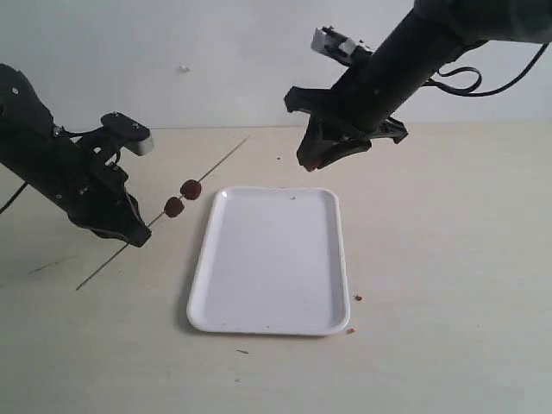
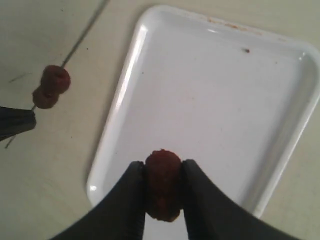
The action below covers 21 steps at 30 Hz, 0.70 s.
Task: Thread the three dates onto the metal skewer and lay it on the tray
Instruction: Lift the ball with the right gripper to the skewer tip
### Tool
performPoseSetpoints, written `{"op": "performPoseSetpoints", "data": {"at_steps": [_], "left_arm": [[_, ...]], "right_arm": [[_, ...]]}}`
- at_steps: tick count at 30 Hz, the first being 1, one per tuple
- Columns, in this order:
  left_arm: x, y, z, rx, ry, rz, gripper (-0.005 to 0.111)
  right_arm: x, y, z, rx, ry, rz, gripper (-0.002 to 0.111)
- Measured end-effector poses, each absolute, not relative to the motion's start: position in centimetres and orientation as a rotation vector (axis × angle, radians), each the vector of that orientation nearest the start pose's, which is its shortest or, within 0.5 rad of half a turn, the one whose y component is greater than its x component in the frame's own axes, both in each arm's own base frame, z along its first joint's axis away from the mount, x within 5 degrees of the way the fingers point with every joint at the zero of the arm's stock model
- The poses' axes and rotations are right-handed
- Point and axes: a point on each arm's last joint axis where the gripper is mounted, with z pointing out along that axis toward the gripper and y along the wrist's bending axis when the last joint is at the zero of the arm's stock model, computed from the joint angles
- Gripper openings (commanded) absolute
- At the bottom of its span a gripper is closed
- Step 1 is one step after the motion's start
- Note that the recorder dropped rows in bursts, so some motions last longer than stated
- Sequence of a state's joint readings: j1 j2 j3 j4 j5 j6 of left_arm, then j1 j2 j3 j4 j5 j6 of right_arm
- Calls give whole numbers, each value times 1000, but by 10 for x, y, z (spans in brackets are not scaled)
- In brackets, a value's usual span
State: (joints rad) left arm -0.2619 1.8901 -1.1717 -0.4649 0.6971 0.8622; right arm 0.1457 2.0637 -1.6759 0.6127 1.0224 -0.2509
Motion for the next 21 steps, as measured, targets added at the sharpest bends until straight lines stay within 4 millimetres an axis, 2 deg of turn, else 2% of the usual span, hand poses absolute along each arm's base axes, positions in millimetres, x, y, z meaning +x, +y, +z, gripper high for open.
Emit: {"op": "performPoseSetpoints", "data": {"at_steps": [5,7,10,13,15,18,21], "left_arm": [[351,-120,163,1213,2473,-299,0],[353,-120,163,1268,2416,-271,0],[355,-135,166,1350,2282,-234,0],[352,-156,168,1430,2168,-202,0],[351,-161,169,1455,2137,-191,0],[352,-161,169,1460,2121,-181,0],[348,-170,170,1489,2086,-188,0]], "right_arm": [[436,82,228,-185,2700,842,25],[440,66,226,-166,2650,973,25],[445,41,215,-144,2566,1218,25],[449,28,196,-153,2547,1265,25],[452,23,190,-161,2522,1278,25],[455,13,196,-128,2436,1322,25],[456,-4,199,-93,2383,1321,25]]}}
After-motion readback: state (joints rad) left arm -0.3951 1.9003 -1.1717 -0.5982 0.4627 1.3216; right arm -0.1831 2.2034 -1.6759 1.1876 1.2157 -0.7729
